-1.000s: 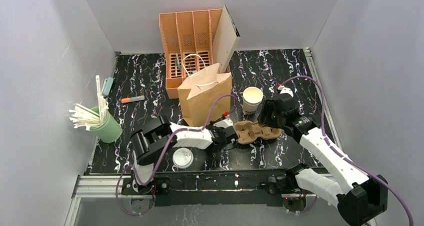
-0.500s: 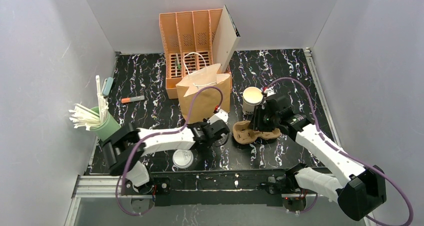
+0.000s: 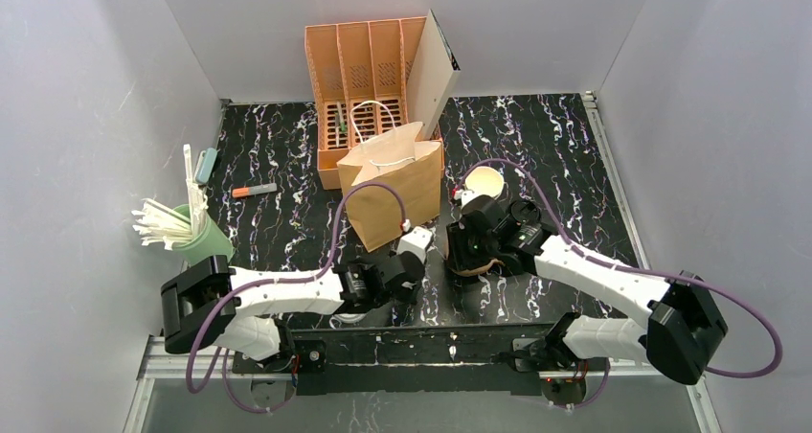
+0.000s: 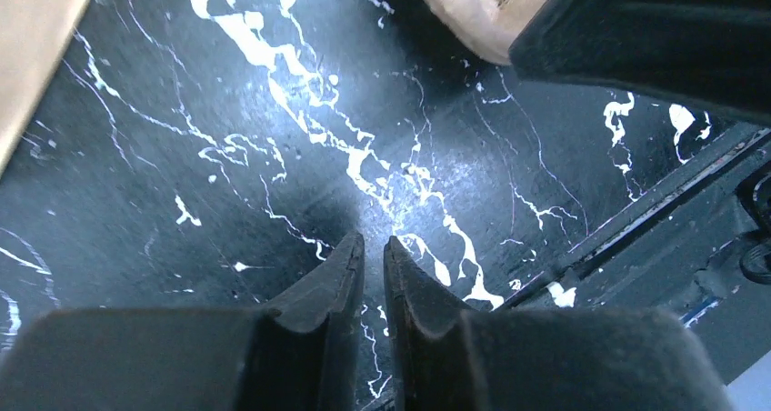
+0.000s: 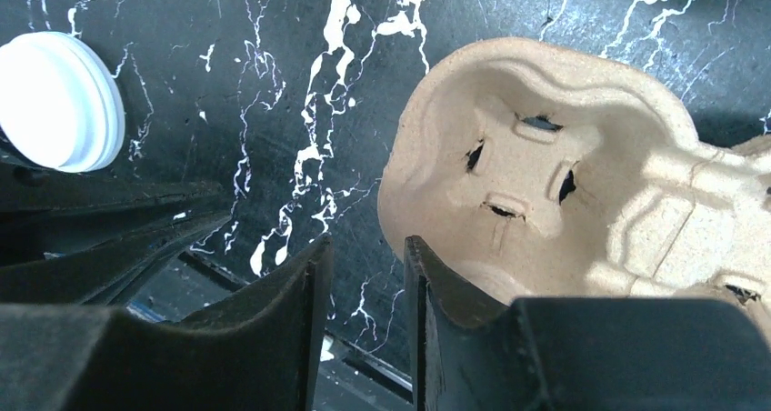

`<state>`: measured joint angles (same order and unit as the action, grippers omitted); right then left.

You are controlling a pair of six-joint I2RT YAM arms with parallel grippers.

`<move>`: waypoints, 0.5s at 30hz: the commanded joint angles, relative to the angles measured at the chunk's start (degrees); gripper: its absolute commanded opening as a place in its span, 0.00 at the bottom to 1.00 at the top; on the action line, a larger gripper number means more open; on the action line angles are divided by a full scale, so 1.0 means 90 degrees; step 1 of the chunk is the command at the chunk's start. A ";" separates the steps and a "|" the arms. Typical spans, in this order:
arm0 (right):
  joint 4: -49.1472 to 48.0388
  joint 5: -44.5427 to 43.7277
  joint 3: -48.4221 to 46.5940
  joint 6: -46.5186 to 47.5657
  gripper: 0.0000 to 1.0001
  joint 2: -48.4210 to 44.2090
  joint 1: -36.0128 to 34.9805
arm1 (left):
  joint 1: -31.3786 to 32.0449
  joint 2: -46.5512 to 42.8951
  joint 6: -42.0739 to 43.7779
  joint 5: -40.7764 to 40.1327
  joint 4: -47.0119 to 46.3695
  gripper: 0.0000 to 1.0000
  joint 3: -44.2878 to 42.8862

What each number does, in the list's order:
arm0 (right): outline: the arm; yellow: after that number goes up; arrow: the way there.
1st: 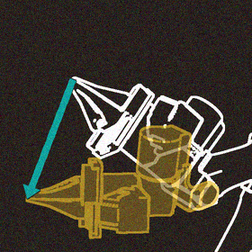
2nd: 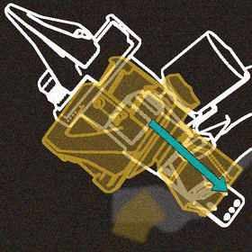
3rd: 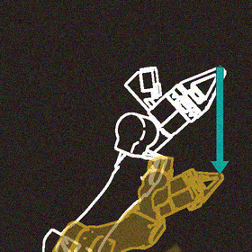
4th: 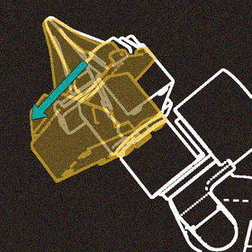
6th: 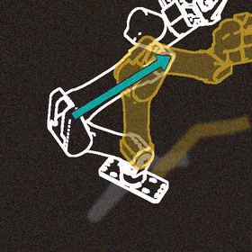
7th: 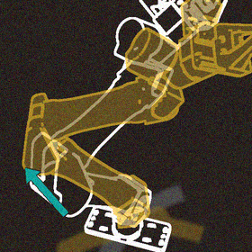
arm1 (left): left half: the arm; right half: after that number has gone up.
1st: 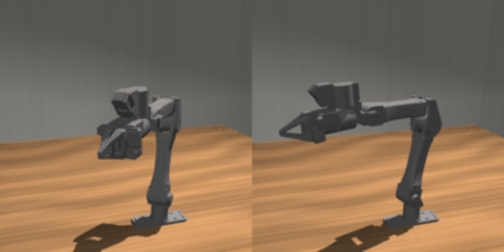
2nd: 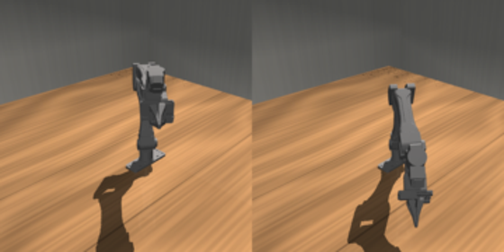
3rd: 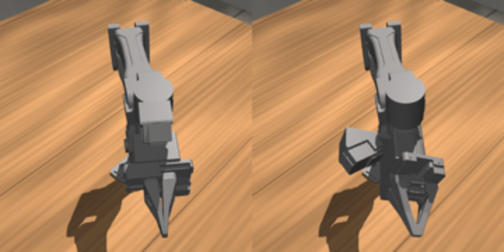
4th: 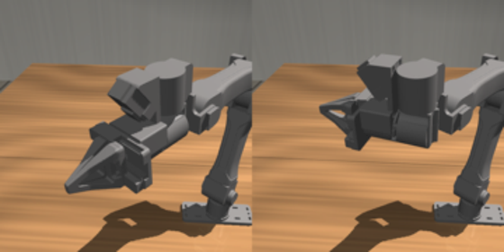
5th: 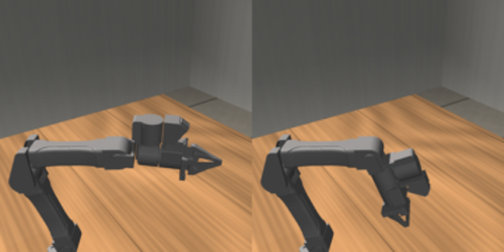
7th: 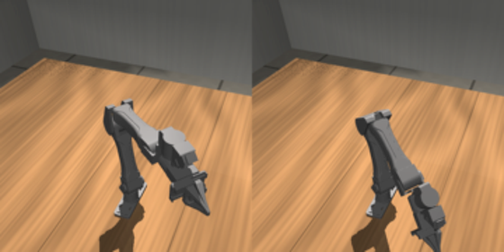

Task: Pack the takeout coffee
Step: Adjust the takeout bag at the center of the board.

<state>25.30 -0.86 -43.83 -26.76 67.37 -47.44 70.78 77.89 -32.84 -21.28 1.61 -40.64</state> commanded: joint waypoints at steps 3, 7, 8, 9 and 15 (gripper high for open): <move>-0.0365 -0.0659 -0.0158 0.0262 0.44 0.0324 -0.0231 | -0.0479 -0.0255 -0.0857 0.0841 -0.1221 0.16 0.0483; -0.0393 -0.0665 -0.0138 0.0340 0.43 0.0530 -0.0290 | -0.0724 -0.0227 -0.0937 0.1201 -0.1430 0.16 0.0634; -0.0419 -0.0655 -0.0110 0.0346 0.43 0.0569 -0.0295 | -0.0742 -0.0263 -0.0949 0.1186 -0.1451 0.16 0.0660; -0.0454 -0.0634 -0.0086 0.0338 0.43 0.0600 -0.0306 | -0.0759 -0.0307 -0.0972 0.1176 -0.1463 0.16 0.0679; -0.0498 -0.0578 -0.0081 0.0286 0.26 0.0480 -0.0363 | -0.0843 -0.0549 -0.1198 0.1220 -0.1801 0.16 0.0980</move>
<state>23.20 -5.67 -43.81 -24.53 72.93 -50.19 63.72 75.96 -41.36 -10.90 -11.20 -34.00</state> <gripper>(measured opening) 0.340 0.154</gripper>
